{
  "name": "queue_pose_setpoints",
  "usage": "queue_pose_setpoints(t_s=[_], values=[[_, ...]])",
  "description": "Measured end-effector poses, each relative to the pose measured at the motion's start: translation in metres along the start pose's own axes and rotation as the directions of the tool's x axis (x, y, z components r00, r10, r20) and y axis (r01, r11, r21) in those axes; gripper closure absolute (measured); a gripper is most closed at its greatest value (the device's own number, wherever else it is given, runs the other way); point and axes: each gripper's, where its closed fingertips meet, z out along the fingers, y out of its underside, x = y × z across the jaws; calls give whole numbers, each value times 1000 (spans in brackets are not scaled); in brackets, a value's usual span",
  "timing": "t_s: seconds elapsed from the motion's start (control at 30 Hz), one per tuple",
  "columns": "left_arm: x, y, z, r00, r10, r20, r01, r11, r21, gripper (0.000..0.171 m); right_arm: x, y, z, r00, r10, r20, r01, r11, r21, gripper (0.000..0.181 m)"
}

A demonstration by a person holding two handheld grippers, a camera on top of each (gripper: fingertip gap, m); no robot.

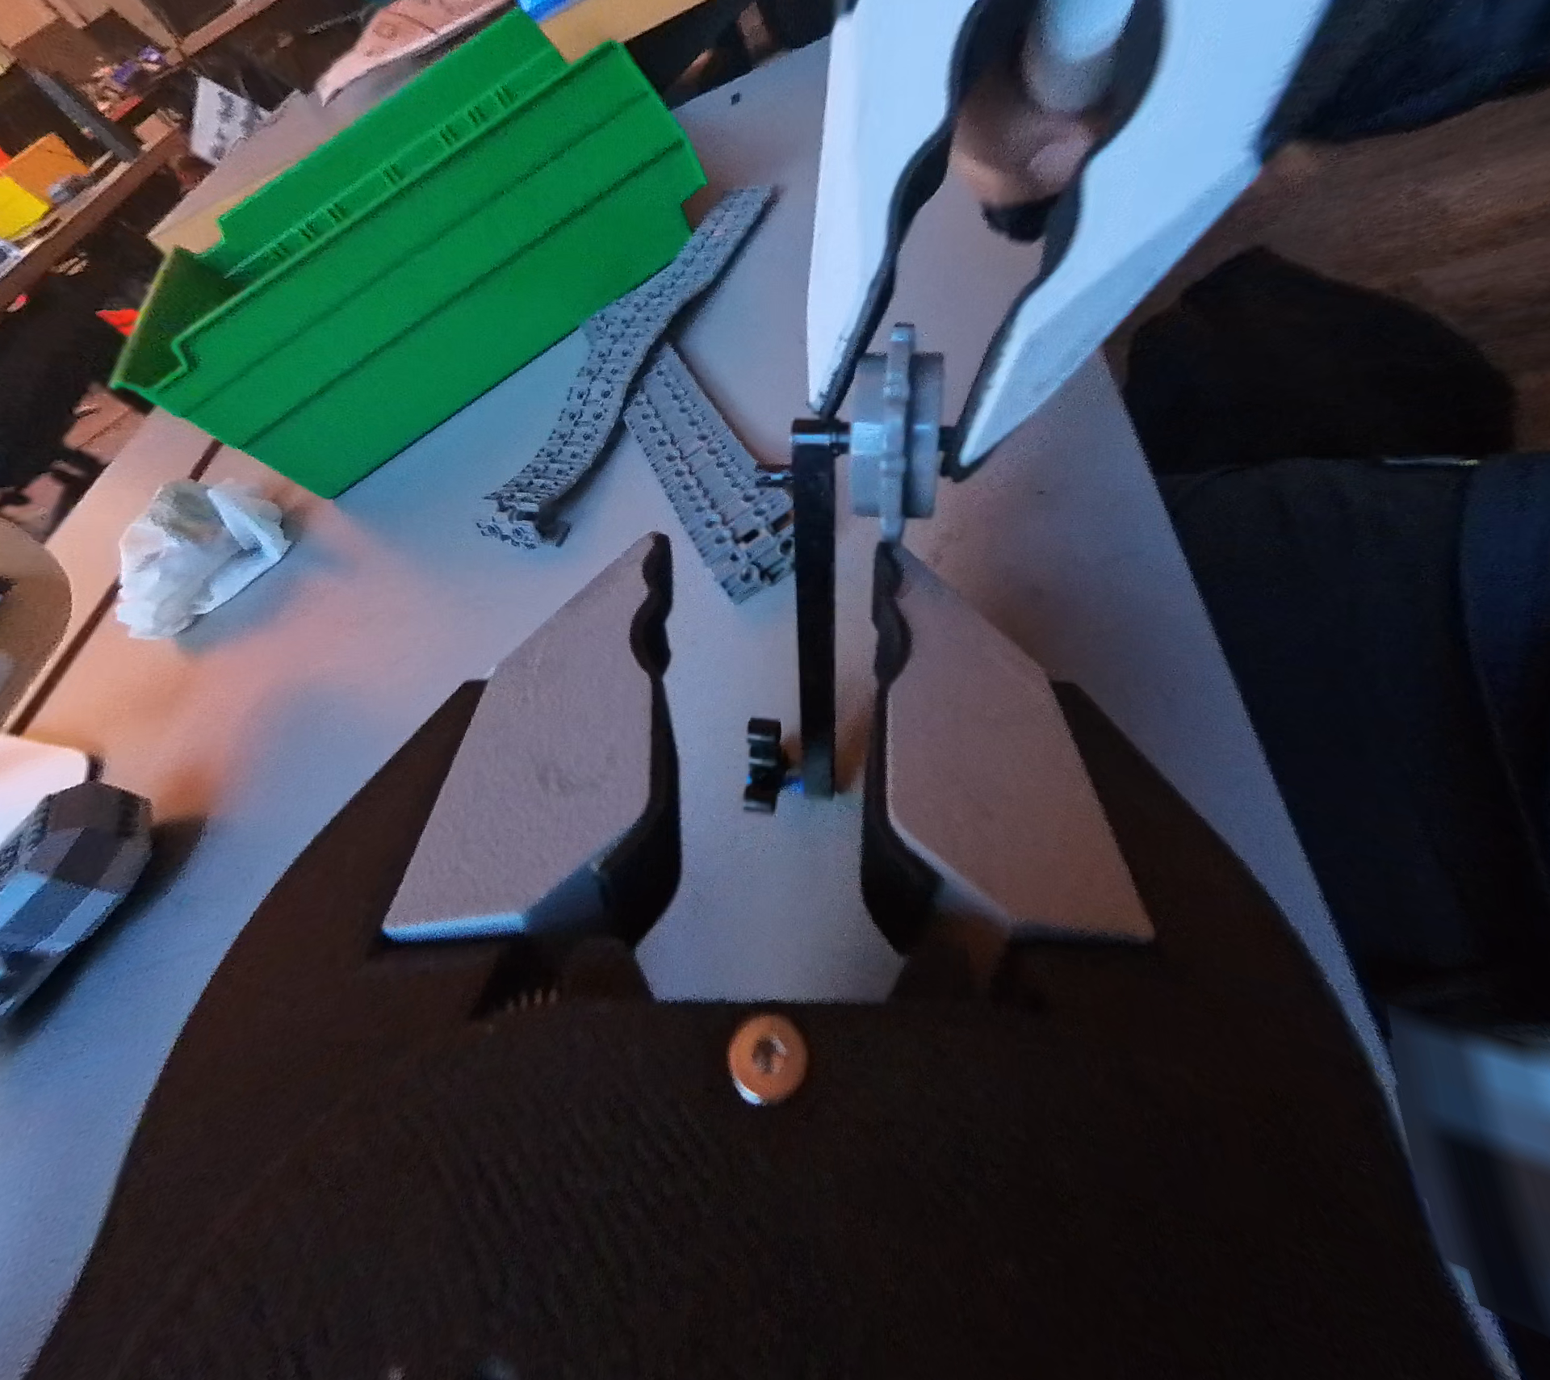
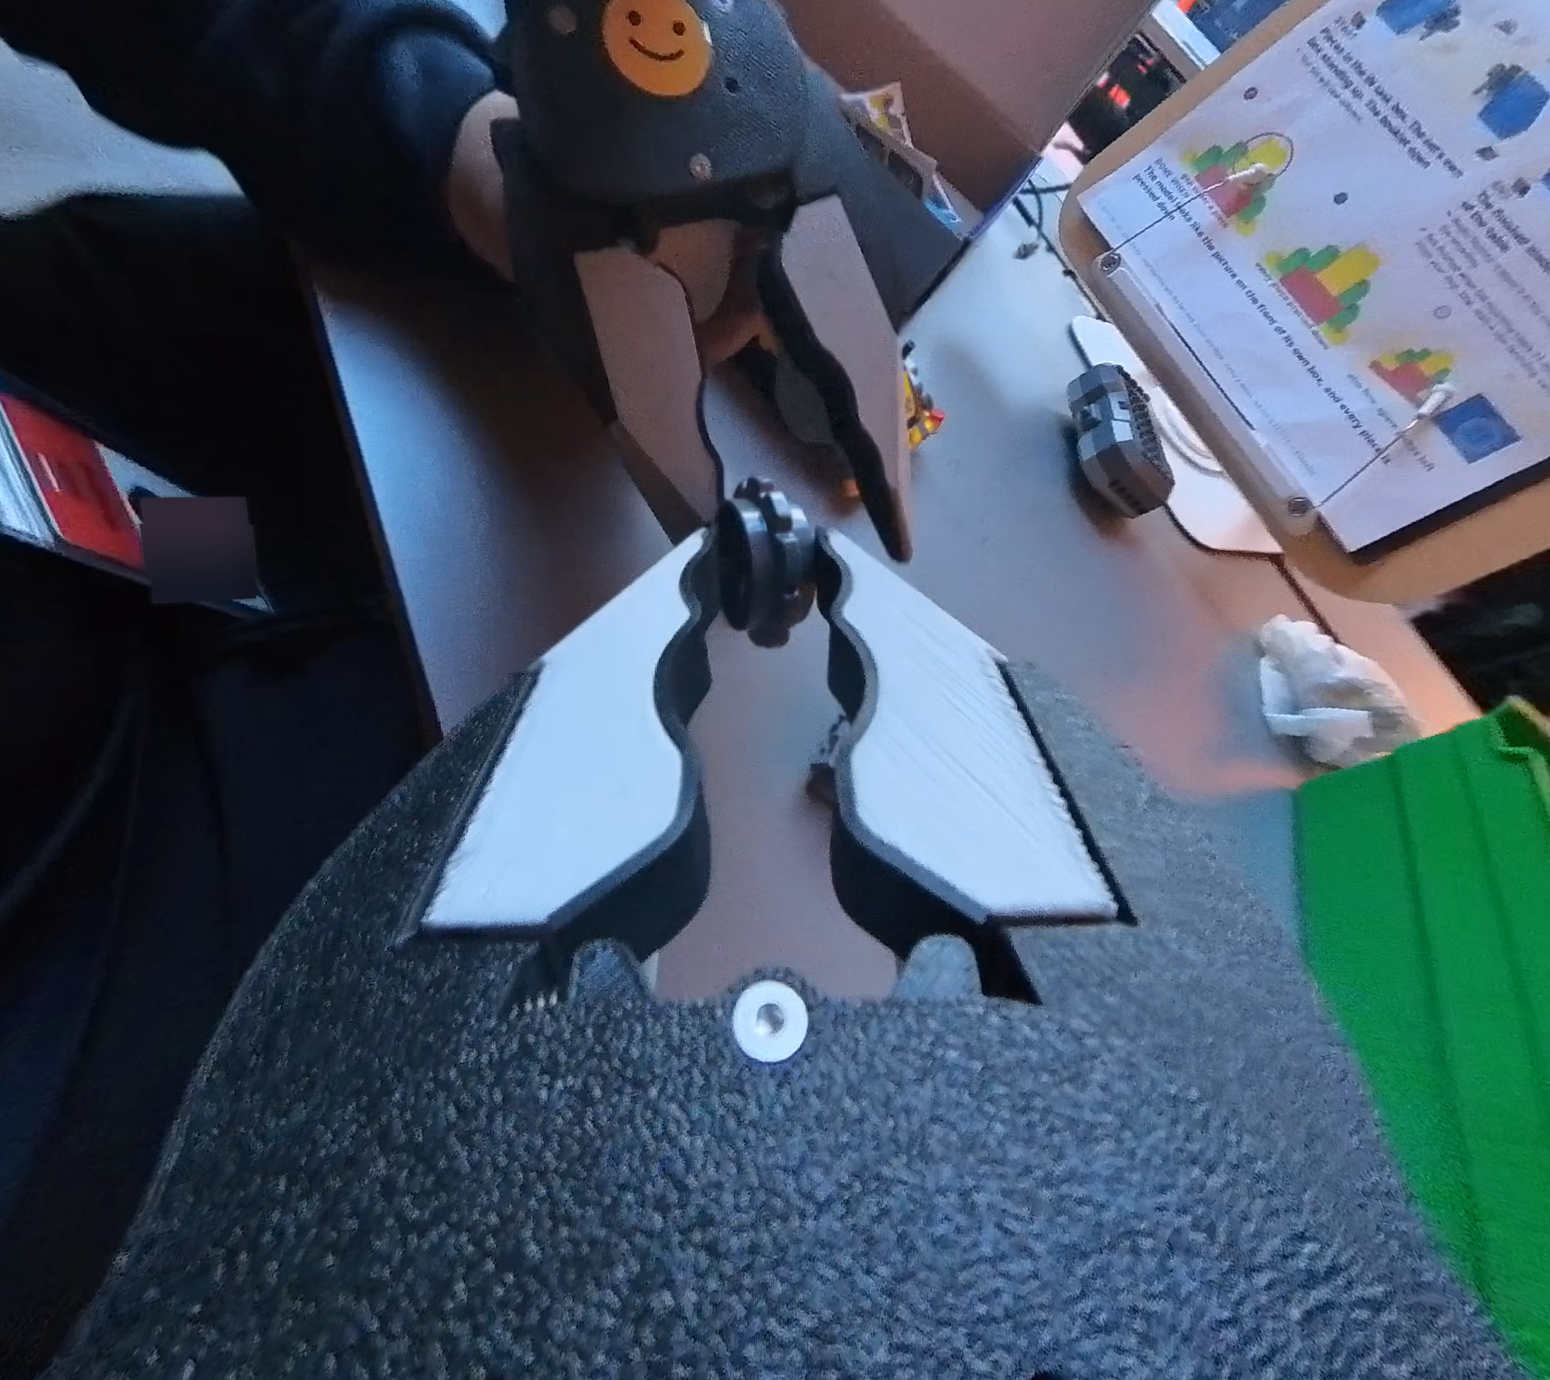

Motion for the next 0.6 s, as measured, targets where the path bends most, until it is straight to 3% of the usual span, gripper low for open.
queue_pose_setpoints(t_s=[0.1,0.23,0.4,0.6], values=[[10,-13,-18,992,-25,-120,32,998,56,133,2,-6,0,994,92,53,-96,993,71,163],[25,-20,-24,950,-125,-287,141,989,35,135,6,-2,8,990,116,79,-121,990,68,169],[18,-15,-25,944,-161,-289,174,985,19,156,2,-4,17,981,142,131,-153,985,78,170],[16,-9,-26,916,-228,-330,242,970,1,156,2,-1,24,930,289,229,-314,945,85,170]])
